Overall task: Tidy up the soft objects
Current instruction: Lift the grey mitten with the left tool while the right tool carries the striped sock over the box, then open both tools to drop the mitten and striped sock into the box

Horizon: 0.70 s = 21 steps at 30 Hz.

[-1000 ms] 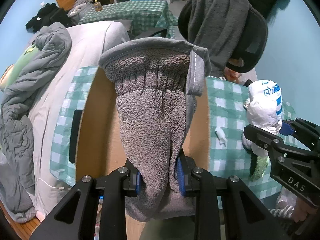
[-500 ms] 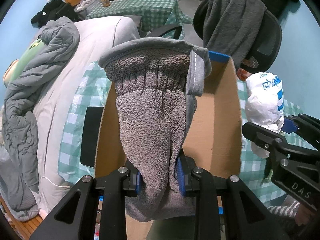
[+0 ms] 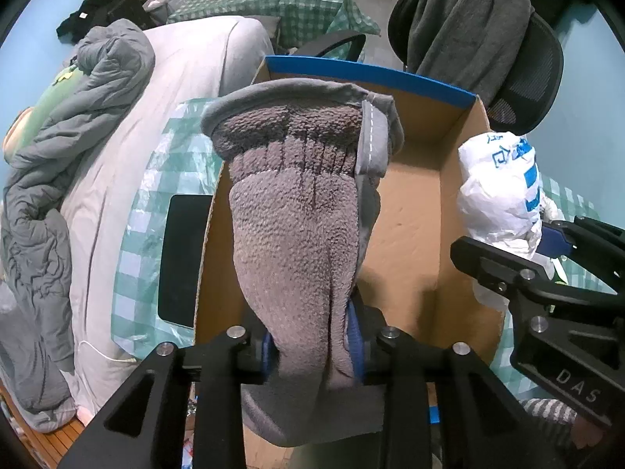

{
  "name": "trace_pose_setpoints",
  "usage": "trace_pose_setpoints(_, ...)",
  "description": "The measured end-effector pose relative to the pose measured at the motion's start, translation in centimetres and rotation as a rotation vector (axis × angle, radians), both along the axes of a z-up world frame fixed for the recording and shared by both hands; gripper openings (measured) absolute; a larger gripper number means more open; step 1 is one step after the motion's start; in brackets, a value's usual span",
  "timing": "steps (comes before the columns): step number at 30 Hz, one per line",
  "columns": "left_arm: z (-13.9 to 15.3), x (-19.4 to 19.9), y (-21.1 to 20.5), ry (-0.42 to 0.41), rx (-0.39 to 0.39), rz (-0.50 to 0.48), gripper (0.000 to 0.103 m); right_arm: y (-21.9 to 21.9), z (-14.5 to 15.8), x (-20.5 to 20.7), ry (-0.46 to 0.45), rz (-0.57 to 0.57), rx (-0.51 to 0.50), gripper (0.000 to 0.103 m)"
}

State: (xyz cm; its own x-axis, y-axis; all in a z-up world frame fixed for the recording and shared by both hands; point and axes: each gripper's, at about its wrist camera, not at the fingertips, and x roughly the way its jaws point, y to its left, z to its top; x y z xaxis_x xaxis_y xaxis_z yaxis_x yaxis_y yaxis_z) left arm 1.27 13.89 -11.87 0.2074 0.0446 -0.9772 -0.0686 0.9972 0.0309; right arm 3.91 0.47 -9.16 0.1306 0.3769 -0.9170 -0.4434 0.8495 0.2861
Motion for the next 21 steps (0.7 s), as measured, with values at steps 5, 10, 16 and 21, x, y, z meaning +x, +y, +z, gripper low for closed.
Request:
trace_pose_setpoints(5, -0.2, -0.1, 0.2, 0.009, 0.003, 0.0, 0.044, 0.2, -0.1, -0.1, 0.001, 0.0, 0.004, 0.043)
trace_pose_setpoints(10, -0.2, -0.3, 0.4, 0.021, 0.006, 0.003, 0.051, 0.3, 0.1, -0.2, -0.007, 0.0, 0.004, 0.065)
trace_pose_setpoints(16, 0.1, -0.7, 0.4, 0.017, 0.02, -0.002, 0.059, 0.0, 0.7, -0.5, -0.042, -0.01, -0.019, 0.074)
trace_pose_setpoints(21, 0.9, -0.9, 0.1, -0.004, 0.028, 0.0, 0.069, -0.8, 1.3, -0.6, -0.052, -0.025, -0.019, 0.074)
